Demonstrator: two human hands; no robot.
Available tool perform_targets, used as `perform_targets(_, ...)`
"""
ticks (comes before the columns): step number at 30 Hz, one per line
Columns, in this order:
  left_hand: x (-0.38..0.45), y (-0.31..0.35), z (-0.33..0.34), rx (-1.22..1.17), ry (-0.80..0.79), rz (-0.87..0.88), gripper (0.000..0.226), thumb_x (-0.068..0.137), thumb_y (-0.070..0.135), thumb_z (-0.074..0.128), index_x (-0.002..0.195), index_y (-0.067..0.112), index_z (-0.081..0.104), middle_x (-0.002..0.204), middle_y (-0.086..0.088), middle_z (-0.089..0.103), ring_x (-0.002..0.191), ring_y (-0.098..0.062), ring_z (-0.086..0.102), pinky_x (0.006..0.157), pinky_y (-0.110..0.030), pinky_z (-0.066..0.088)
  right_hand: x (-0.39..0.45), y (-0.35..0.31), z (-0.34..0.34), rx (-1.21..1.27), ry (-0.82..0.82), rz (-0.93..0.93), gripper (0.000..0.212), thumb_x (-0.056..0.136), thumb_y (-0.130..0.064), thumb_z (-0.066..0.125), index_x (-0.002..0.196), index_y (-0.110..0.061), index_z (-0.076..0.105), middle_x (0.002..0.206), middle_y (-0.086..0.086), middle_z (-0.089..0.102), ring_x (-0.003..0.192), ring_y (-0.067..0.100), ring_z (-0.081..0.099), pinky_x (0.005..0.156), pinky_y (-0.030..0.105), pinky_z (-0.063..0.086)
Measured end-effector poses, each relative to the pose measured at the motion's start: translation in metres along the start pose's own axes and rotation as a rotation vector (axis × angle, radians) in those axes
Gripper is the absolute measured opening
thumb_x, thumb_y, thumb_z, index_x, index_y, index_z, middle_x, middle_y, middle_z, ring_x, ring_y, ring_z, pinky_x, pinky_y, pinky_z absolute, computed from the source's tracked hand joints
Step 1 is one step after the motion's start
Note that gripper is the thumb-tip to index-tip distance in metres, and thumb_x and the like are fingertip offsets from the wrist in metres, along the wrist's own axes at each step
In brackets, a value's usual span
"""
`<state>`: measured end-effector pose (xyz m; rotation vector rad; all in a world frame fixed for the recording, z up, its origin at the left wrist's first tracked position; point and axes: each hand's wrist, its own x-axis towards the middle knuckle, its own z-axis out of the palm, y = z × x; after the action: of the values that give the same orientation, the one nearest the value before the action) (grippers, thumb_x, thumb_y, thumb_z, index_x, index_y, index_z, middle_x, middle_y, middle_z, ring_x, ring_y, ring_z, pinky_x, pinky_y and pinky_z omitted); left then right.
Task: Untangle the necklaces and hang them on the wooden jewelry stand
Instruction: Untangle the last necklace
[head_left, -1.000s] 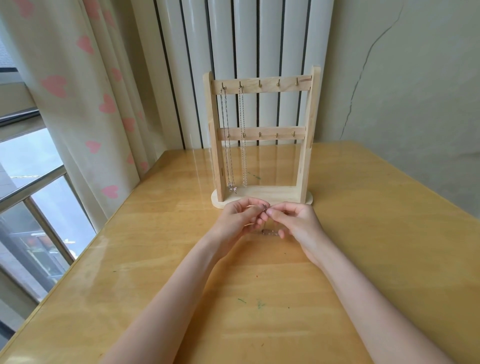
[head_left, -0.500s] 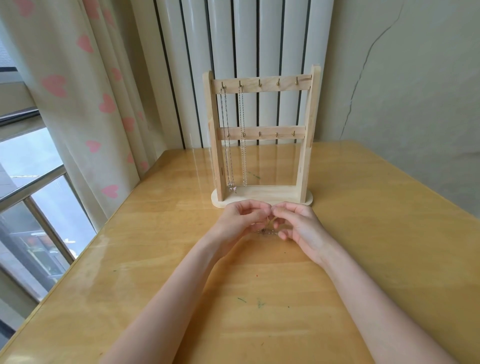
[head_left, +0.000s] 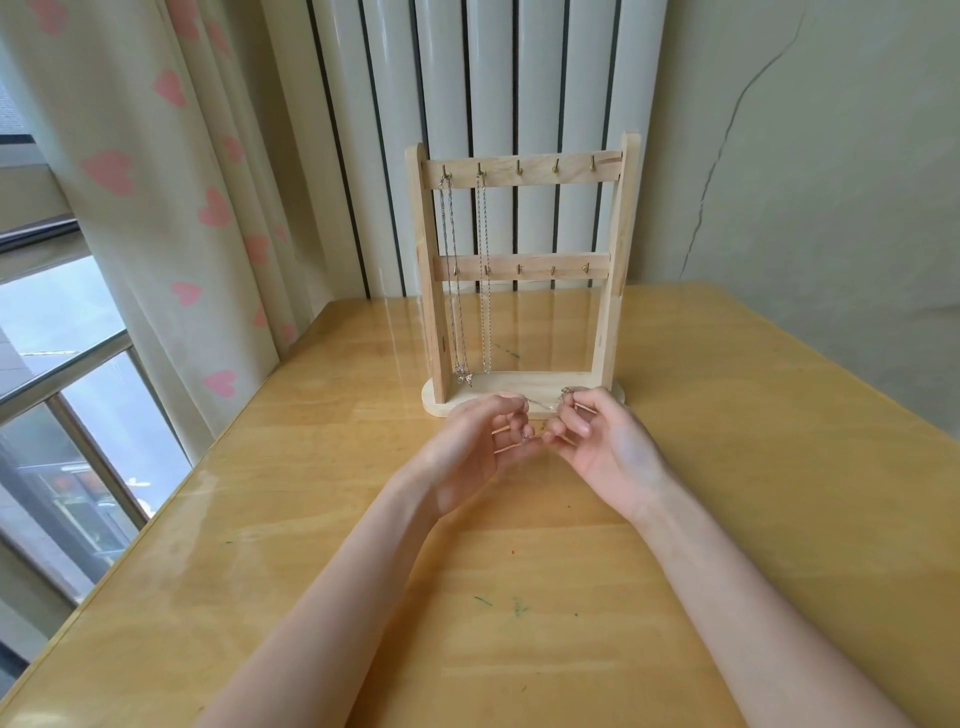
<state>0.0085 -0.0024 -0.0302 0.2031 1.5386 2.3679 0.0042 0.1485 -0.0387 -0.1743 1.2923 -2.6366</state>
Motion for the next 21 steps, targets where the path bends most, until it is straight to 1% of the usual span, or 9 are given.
perform_targets(2, 0.0, 0.001, -0.001, -0.038, 0.007, -0.015, 0.015, 0.093, 0.01, 0.049, 0.079, 0.012, 0.054, 0.07, -0.002, 0.056, 0.069, -0.016, 0.06, 0.07, -0.028, 0.057, 0.0, -0.002, 0.001, 0.022, -0.024, 0.0, 0.021, 0.091, -0.009, 0.042, 0.072, -0.011, 0.049, 0.05, -0.002, 0.041, 0.053, 0.014, 0.048, 0.056, 0.024, 0.047)
perform_targets(4, 0.001, 0.0, -0.003, -0.083, 0.032, -0.068, 0.012, 0.093, 0.01, 0.05, 0.082, 0.009, 0.053, 0.078, -0.007, 0.061, 0.075, -0.021, 0.065, 0.062, -0.024, 0.057, -0.001, -0.005, -0.002, 0.064, 0.001, 0.005, 0.016, 0.091, -0.01, 0.044, 0.077, -0.012, 0.051, 0.054, -0.002, 0.046, 0.053, 0.012, 0.051, 0.049, 0.019, 0.046)
perform_targets(5, 0.001, -0.001, -0.004, -0.093, 0.046, -0.105, 0.011, 0.094, 0.009, 0.049, 0.083, 0.008, 0.052, 0.078, -0.01, 0.064, 0.075, -0.023, 0.068, 0.058, -0.022, 0.056, -0.001, -0.006, -0.005, 0.073, 0.018, -0.002, 0.014, 0.091, -0.009, 0.046, 0.079, -0.012, 0.051, 0.056, -0.001, 0.047, 0.052, 0.012, 0.051, 0.047, 0.018, 0.046)
perform_targets(7, 0.001, -0.002, -0.004, -0.068, 0.07, -0.154, 0.012, 0.094, 0.008, 0.047, 0.083, 0.005, 0.051, 0.074, -0.011, 0.068, 0.072, -0.021, 0.07, 0.053, -0.019, 0.054, -0.001, -0.006, -0.008, 0.052, 0.042, -0.026, 0.012, 0.09, -0.005, 0.048, 0.083, -0.013, 0.052, 0.061, 0.0, 0.05, 0.052, 0.011, 0.05, 0.045, 0.017, 0.044)
perform_targets(11, 0.002, -0.004, -0.004, 0.007, 0.063, -0.138, 0.009, 0.093, 0.009, 0.05, 0.088, 0.004, 0.056, 0.076, -0.011, 0.069, 0.066, -0.013, 0.068, 0.053, -0.015, 0.052, -0.001, -0.005, -0.009, -0.055, 0.077, -0.052, 0.014, 0.09, -0.003, 0.051, 0.089, -0.015, 0.056, 0.075, 0.0, 0.061, 0.045, 0.006, 0.046, 0.038, 0.014, 0.035)
perform_targets(13, 0.002, -0.004, -0.006, 0.07, 0.04, -0.125, 0.005, 0.091, 0.008, 0.054, 0.09, 0.007, 0.059, 0.079, -0.009, 0.07, 0.066, -0.009, 0.066, 0.054, -0.013, 0.05, -0.002, -0.005, -0.009, -0.079, 0.072, -0.057, 0.016, 0.089, -0.001, 0.051, 0.094, -0.015, 0.057, 0.08, 0.0, 0.066, 0.045, 0.005, 0.047, 0.039, 0.014, 0.035)
perform_targets(16, 0.001, -0.007, -0.007, 0.171, -0.001, -0.121, 0.009, 0.088, 0.005, 0.059, 0.093, 0.012, 0.06, 0.081, -0.004, 0.071, 0.065, -0.005, 0.061, 0.056, -0.012, 0.046, -0.003, -0.005, -0.009, -0.081, 0.055, -0.067, 0.018, 0.088, 0.001, 0.052, 0.096, -0.014, 0.059, 0.085, -0.001, 0.068, 0.052, 0.007, 0.051, 0.043, 0.014, 0.039)
perform_targets(19, 0.002, -0.009, -0.01, 0.262, 0.014, -0.121, 0.016, 0.084, 0.0, 0.062, 0.093, 0.014, 0.061, 0.082, -0.005, 0.071, 0.062, -0.01, 0.047, 0.055, -0.015, 0.041, -0.004, -0.005, -0.008, -0.079, 0.043, -0.08, 0.019, 0.088, 0.0, 0.052, 0.093, -0.015, 0.06, 0.086, -0.001, 0.067, 0.062, 0.009, 0.056, 0.047, 0.016, 0.042)
perform_targets(21, 0.002, -0.01, -0.01, 0.32, 0.029, -0.11, 0.017, 0.082, -0.001, 0.063, 0.09, 0.014, 0.062, 0.083, -0.007, 0.069, 0.063, -0.012, 0.042, 0.054, -0.016, 0.038, -0.004, -0.005, -0.008, -0.072, 0.047, -0.087, 0.019, 0.088, 0.0, 0.052, 0.091, -0.016, 0.061, 0.086, 0.0, 0.067, 0.067, 0.01, 0.059, 0.05, 0.016, 0.044)
